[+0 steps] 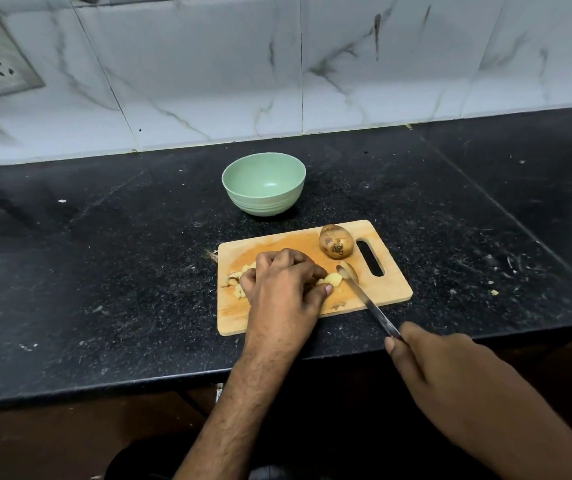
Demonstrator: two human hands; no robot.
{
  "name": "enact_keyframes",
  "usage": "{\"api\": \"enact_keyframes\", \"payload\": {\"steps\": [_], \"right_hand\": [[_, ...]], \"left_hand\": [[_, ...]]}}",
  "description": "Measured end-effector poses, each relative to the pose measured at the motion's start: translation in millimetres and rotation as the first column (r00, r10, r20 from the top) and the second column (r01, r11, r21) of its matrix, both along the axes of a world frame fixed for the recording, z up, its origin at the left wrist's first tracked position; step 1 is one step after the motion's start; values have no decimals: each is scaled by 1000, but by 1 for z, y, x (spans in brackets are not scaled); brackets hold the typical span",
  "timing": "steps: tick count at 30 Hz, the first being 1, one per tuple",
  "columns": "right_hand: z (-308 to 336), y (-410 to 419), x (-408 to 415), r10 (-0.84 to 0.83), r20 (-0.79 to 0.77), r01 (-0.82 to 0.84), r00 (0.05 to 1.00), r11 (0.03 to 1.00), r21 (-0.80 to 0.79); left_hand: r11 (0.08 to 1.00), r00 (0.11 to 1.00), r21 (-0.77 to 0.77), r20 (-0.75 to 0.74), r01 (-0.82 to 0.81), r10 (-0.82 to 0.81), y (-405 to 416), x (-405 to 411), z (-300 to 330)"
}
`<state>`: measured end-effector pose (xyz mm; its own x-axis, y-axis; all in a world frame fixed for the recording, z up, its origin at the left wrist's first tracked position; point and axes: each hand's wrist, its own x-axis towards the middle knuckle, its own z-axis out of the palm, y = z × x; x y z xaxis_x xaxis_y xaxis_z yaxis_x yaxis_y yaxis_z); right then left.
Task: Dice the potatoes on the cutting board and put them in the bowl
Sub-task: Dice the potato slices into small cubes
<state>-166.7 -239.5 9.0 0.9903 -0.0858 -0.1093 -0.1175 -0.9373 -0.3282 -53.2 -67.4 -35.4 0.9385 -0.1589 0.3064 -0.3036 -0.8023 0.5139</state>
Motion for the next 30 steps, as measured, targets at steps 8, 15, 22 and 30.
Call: {"api": "enact_keyframes", "payload": {"steps": [8,15,22,30], "right_hand": [[-6,2,3,13,44,-13,999,1000,-2],[-3,3,4,11,31,-11,999,1000,-2],[-2,0,2,10,2,-10,1000,1000,20],[-3,3,1,7,-6,-6,1000,1000,18]], "left_hand": [[997,1000,-73,23,16,-14,4,3,0],[998,998,-52,45,48,-45,4,5,4],[980,992,154,-48,123,-117,-6,9,10],[992,992,-6,15,129,-129,-3,10,6]]}}
